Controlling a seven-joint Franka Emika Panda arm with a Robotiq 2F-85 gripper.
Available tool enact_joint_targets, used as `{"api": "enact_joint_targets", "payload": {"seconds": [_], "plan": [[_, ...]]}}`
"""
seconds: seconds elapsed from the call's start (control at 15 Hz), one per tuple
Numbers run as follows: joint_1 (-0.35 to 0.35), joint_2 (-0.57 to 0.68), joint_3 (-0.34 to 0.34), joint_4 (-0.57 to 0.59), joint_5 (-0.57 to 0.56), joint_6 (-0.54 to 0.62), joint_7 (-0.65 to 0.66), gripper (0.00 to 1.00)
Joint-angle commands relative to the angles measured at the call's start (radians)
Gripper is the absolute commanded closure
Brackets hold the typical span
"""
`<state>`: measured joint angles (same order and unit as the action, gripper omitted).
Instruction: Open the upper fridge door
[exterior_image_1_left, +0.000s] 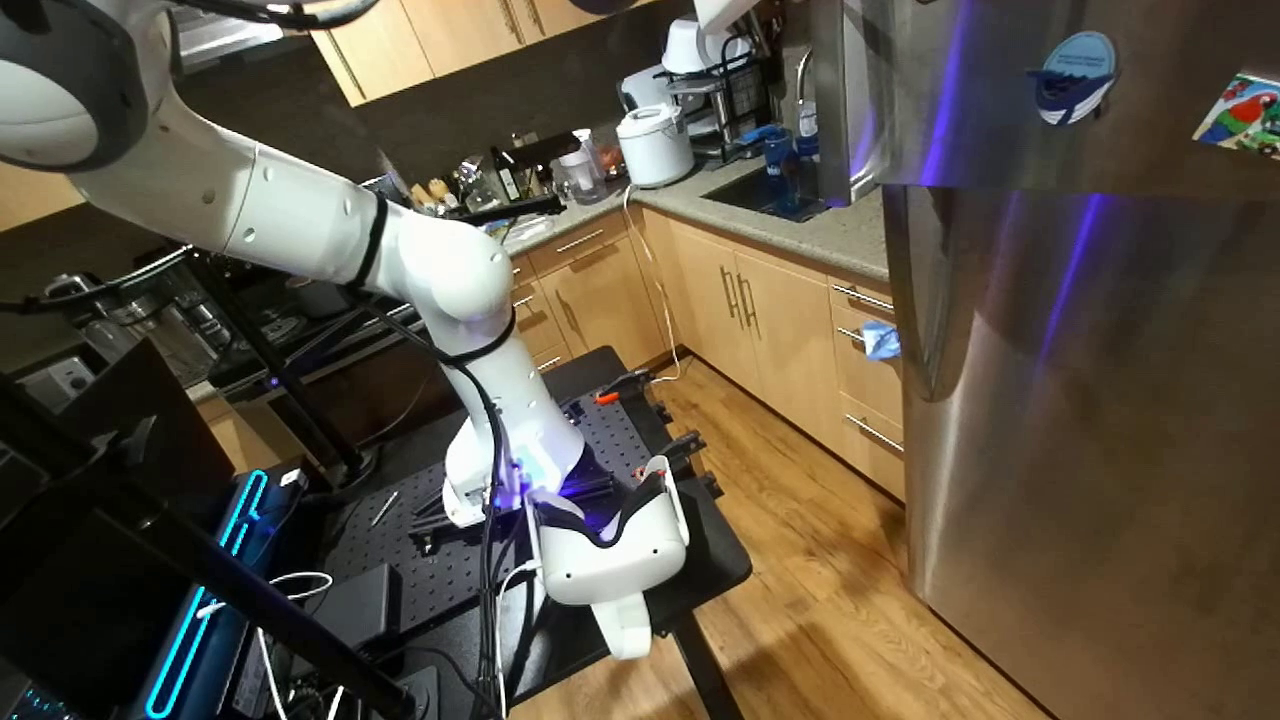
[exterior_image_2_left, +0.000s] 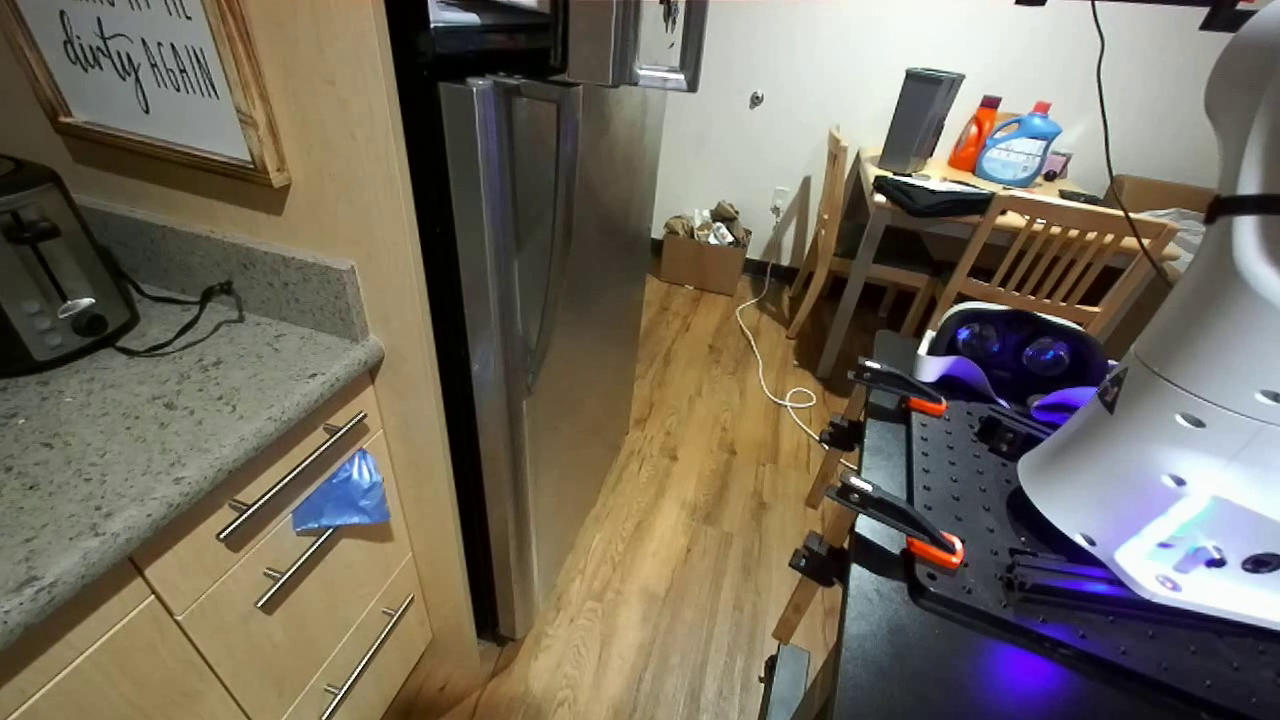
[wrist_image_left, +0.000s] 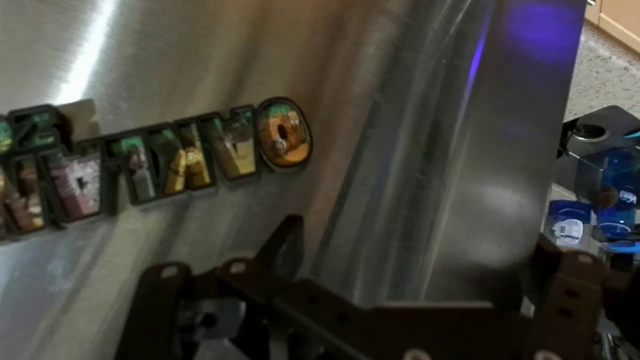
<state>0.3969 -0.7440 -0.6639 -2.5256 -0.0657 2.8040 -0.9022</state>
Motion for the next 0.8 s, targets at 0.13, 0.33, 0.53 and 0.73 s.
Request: {"api": "enact_joint_targets", "payload": {"seconds": [0.13, 0.33, 0.53, 0.73], "plan": [[-0.095, 0.034, 0.111, 0.001, 0.007, -0.029, -0.008, 0.0], [-0.133, 0.03, 0.176, -0.019, 0.008, -0.029, 0.004, 0.0], [-0.164, 0.017, 0.227, -0.033, 0.009, -0.034, 0.013, 0.0], [-0.195, 0.005, 0.258, -0.048, 0.007, -0.034, 0.017, 0.0]]}}
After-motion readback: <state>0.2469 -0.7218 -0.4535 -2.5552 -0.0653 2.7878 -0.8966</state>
